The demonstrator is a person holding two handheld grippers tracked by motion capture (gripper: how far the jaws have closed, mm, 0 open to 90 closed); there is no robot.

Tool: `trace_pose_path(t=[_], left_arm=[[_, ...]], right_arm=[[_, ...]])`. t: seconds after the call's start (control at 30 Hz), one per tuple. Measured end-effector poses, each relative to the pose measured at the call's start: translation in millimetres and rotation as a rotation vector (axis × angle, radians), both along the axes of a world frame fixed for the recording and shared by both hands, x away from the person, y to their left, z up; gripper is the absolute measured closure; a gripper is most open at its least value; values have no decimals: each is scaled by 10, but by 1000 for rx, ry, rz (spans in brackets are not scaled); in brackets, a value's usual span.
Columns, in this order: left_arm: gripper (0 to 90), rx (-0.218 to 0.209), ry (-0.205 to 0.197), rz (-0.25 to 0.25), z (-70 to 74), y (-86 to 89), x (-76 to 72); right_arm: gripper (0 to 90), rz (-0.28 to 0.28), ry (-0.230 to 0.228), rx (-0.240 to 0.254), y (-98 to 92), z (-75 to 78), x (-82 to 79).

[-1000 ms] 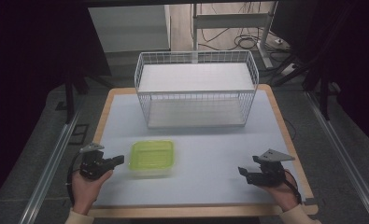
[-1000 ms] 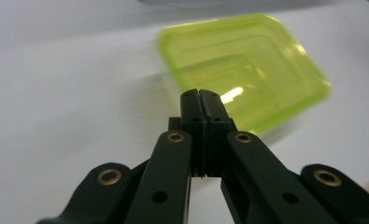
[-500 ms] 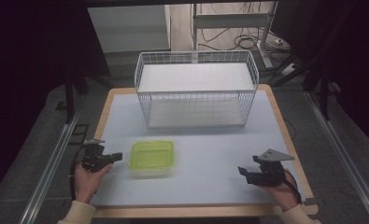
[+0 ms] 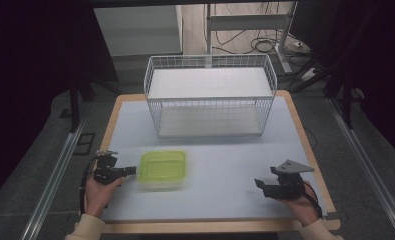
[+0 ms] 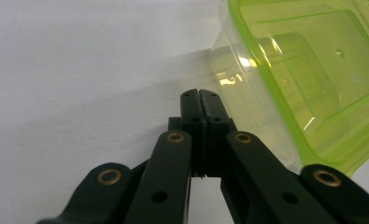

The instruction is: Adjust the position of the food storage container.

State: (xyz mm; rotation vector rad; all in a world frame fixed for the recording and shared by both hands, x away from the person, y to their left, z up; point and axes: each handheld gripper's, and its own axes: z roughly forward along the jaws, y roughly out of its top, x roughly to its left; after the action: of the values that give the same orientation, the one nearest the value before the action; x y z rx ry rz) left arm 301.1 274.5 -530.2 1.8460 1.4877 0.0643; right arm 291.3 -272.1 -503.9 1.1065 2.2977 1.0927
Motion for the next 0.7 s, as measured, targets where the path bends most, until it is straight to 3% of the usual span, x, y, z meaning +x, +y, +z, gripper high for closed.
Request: trace_pose_path(t=[0.53, 0.7], left_arm=[[900, -25, 27, -56, -66, -147, 64], [900, -18, 28, -50, -73, -177, 72]], right_arm=[[241, 1, -2, -8, 7, -6, 0], [241, 3, -3, -11, 11, -6, -2]])
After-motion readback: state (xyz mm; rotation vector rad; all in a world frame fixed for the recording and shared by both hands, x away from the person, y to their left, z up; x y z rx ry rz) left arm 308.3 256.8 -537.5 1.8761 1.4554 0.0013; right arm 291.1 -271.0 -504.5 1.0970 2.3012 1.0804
